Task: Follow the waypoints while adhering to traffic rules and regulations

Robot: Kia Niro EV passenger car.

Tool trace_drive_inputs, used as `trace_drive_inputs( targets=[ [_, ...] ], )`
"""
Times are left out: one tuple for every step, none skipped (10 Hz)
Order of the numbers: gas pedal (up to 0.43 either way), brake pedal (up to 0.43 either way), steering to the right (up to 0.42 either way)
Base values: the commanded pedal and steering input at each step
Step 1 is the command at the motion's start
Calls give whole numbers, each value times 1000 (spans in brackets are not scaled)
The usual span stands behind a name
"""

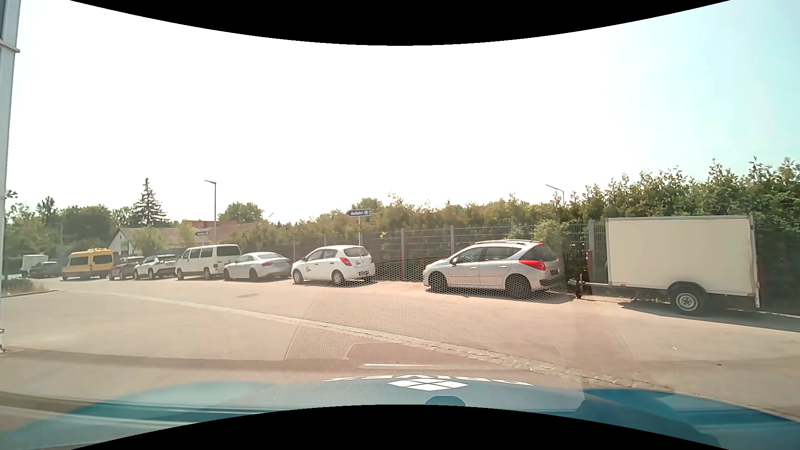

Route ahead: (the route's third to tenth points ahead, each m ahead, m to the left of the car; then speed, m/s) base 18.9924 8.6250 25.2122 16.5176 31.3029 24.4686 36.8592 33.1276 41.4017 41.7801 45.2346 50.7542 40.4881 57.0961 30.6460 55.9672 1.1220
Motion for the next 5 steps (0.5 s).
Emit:
trace_drive_inputs(
  targets=[
    [87, 0, -1],
    [87, 0, -1],
    [87, 0, -4],
    [87, 0, -9],
    [87, 0, -20]
  ],
)
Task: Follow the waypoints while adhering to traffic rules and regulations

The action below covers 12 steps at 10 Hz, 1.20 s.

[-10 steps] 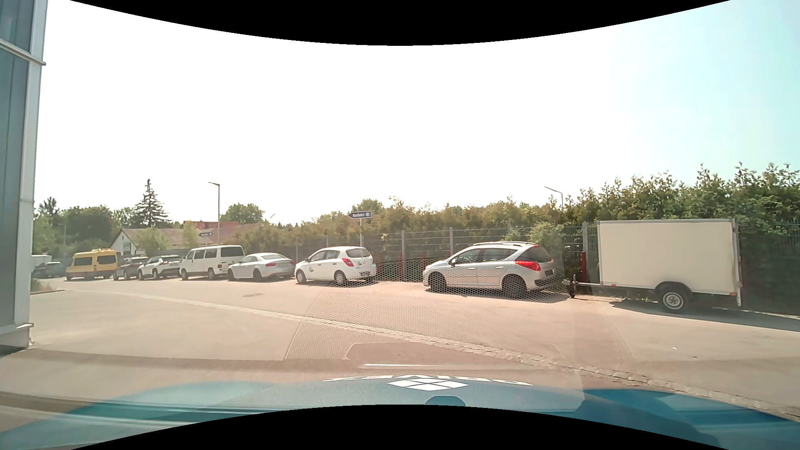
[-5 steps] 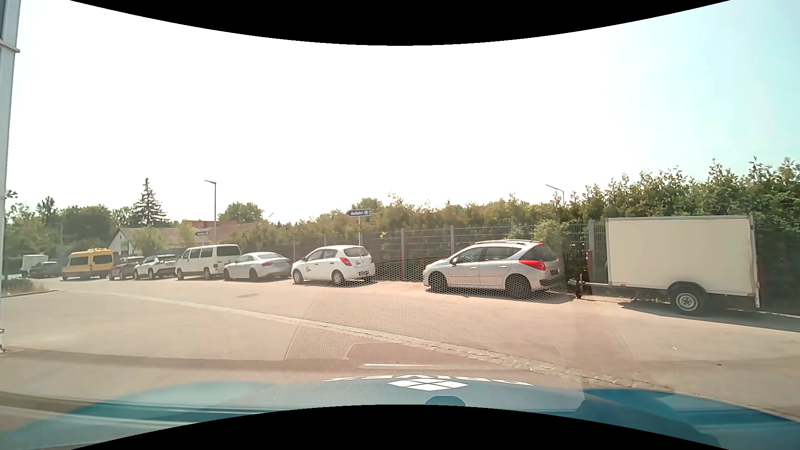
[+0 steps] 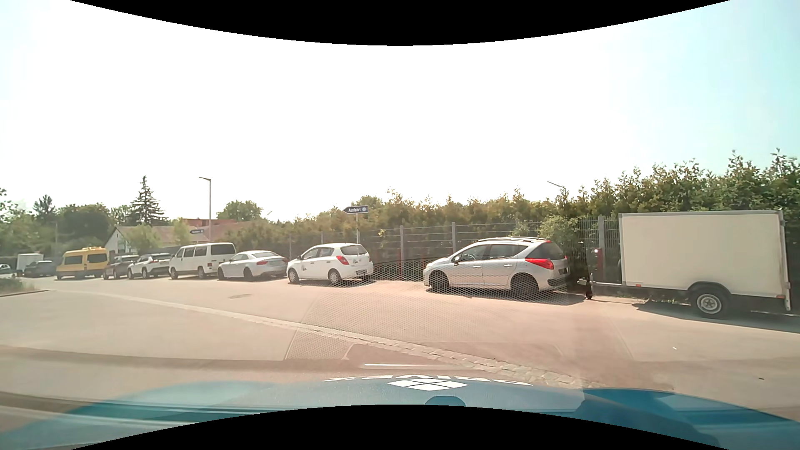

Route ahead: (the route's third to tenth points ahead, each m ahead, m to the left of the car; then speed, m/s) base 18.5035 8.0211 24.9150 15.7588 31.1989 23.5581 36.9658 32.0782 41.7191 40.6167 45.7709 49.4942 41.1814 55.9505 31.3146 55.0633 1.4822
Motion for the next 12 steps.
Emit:
trace_drive_inputs(
  targets=[
    [87, 0, -36],
    [87, 0, -54],
    [87, 0, -67],
    [87, 0, -76],
    [87, 0, -87],
    [98, 0, -99],
    [98, 0, -106],
    [98, 0, -118],
    [98, 0, -132],
    [98, 0, -144],
    [98, 0, -160],
    [98, 0, -175]
  ],
)
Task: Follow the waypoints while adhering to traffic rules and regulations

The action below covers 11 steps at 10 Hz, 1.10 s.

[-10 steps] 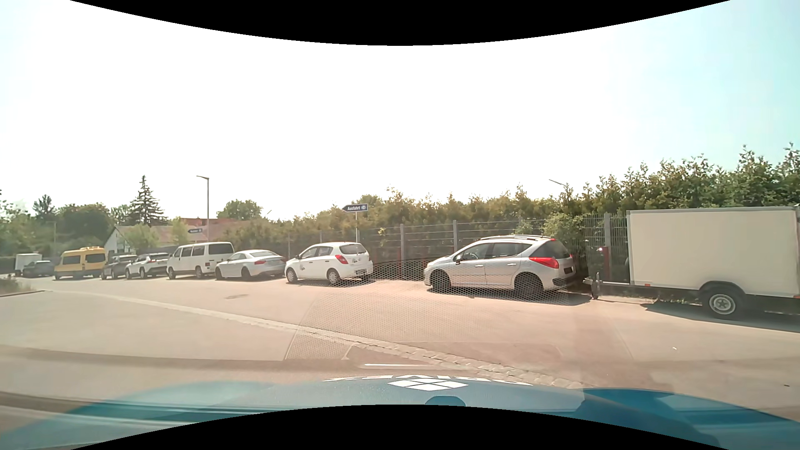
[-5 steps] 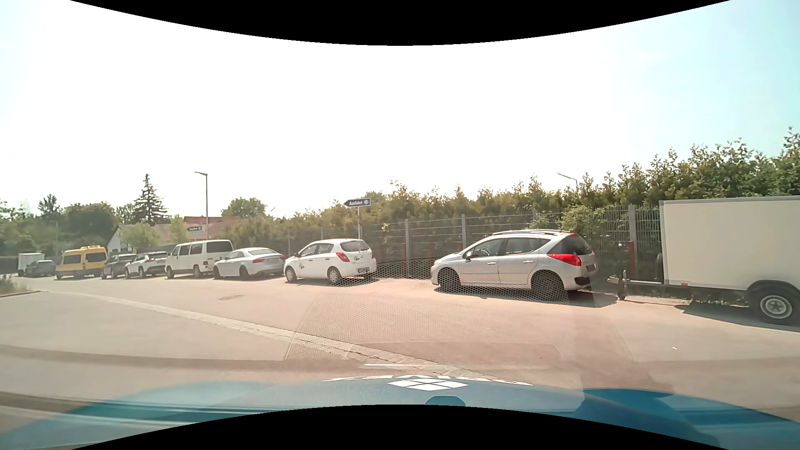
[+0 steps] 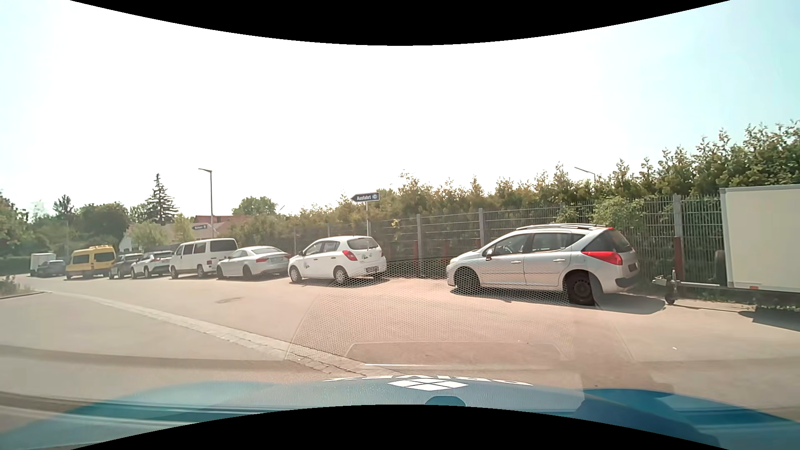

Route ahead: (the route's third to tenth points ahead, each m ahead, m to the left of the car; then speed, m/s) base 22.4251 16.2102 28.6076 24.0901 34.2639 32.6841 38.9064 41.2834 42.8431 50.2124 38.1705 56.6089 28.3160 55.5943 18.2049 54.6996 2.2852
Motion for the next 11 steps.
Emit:
trace_drive_inputs(
  targets=[
    [98, 0, -188],
    [98, 0, -203],
    [98, 0, -214],
    [98, 0, -231],
    [98, 0, -249],
    [110, 0, -260],
    [110, 0, -272],
    [110, 0, -280],
    [110, 0, -282],
    [110, 0, -281],
    [110, 0, -281]
  ],
)
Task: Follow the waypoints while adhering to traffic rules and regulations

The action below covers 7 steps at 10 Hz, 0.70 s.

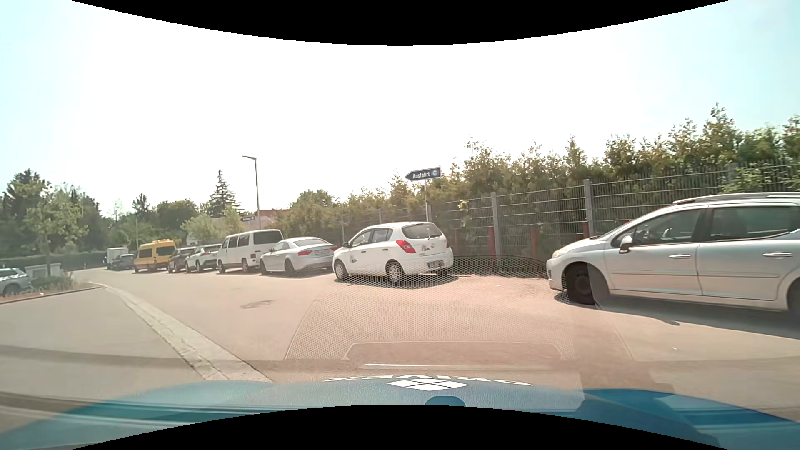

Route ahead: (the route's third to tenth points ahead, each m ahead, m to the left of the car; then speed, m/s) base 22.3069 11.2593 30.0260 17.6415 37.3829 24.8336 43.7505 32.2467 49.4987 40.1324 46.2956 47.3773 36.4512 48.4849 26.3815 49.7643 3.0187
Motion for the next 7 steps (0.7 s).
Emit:
trace_drive_inputs(
  targets=[
    [130, 0, -281],
    [130, 0, -281],
    [130, 0, -282],
    [130, 0, -282],
    [130, 0, -282],
    [130, 0, -282],
    [130, 0, -282]
  ],
)
